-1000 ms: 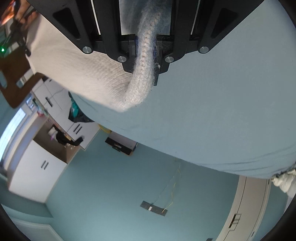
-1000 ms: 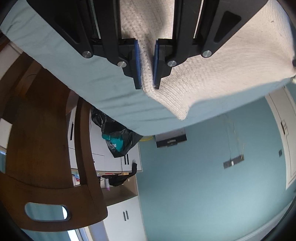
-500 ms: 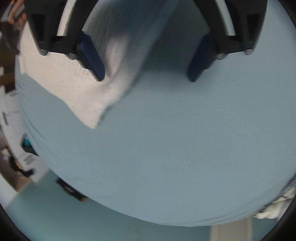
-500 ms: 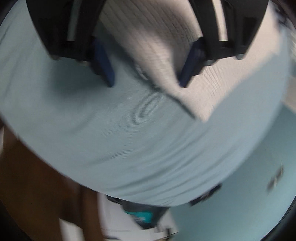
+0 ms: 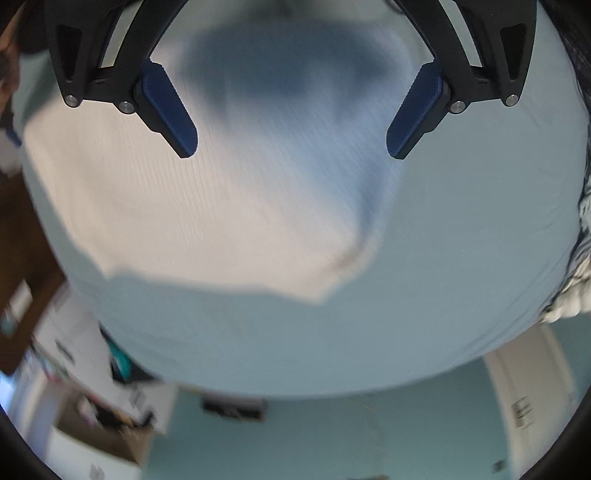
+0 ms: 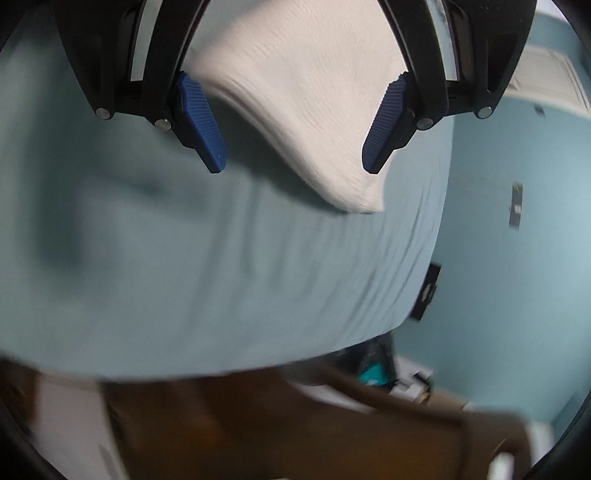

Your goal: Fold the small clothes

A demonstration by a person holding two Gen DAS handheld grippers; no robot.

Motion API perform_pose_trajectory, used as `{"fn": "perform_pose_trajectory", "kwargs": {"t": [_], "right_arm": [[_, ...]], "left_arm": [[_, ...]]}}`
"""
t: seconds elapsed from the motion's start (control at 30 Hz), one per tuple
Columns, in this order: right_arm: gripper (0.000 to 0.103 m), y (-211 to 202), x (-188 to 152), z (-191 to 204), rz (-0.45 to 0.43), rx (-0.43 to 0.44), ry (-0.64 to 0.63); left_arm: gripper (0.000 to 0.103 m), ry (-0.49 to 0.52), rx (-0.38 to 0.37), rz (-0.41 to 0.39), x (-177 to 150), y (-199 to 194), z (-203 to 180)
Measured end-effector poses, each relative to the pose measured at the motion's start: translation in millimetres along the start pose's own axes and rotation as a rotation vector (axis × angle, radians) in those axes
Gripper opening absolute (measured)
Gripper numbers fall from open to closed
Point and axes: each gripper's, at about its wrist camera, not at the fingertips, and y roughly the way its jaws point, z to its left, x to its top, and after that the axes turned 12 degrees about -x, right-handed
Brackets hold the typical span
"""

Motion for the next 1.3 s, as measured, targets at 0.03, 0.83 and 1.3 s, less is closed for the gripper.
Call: {"fn": "perform_pose_trajectory", "kwargs": {"t": [0.03,0.83,1.3], "right_arm": [[0.074,0.9,-7.8,-15.1,0.04,-0.017,0.037],[0.04,63.1,-51.6,-20.5,0.304,-0.011,0.098],[0.088,15.1,-114.9,-4.0,0.267,0.004,-0.073]], "left_arm": [[0.103,0.006,0.013,0.037,-3.2,9.0,-8.0],[0.103,-0.269,0.262,0.074,-29.7,11.9,46.9],[0.103,-1.034,-0.317,0.052,-127.6,3.6,75.1]]}}
